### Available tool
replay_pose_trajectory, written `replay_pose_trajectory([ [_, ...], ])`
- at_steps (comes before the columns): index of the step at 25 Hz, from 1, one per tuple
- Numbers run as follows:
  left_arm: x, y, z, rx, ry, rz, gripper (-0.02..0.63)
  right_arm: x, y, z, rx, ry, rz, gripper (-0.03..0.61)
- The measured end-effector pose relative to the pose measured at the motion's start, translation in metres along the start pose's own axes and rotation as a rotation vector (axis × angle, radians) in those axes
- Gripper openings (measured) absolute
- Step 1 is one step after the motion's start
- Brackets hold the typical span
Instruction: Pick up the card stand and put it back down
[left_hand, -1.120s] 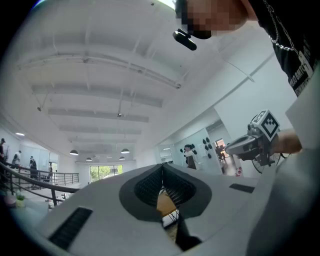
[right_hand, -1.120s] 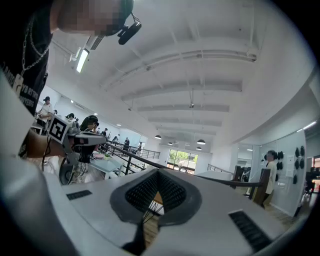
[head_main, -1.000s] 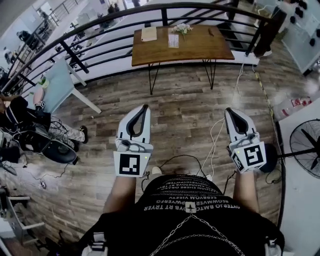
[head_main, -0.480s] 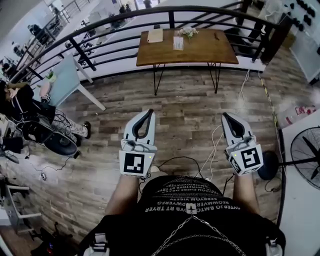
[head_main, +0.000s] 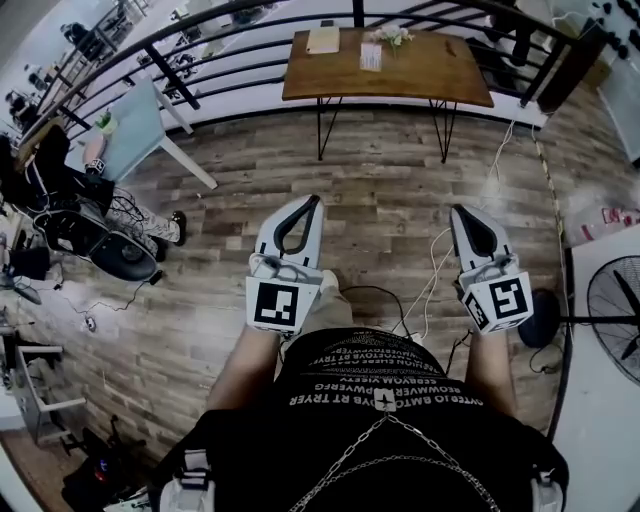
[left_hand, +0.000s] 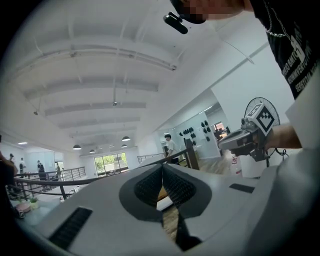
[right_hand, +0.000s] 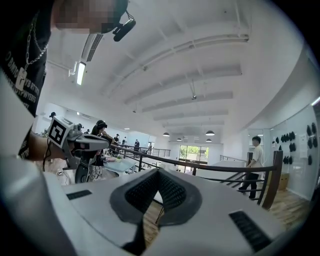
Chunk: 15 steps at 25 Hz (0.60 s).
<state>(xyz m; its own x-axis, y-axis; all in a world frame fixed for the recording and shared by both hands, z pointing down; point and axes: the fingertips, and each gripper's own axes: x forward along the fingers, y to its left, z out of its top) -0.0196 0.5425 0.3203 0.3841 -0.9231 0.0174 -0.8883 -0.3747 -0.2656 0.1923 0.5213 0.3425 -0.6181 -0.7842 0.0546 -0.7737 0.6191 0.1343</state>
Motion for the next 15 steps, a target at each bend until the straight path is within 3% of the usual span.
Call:
replay_pose_trajectory([
  [6, 0.03, 0.009, -0.022, -0.029, -0.003, -0.046, 0.028, 0.023, -0.007, -0.015, 0.044, 0.019, -0.031, 0.014],
  [15, 0.105, 0.06, -0.046, -0.1, 0.022, -0.08, 0.028, 0.1, -0.027, -0.016, 0.05, 0.057, -0.024, 0.014],
])
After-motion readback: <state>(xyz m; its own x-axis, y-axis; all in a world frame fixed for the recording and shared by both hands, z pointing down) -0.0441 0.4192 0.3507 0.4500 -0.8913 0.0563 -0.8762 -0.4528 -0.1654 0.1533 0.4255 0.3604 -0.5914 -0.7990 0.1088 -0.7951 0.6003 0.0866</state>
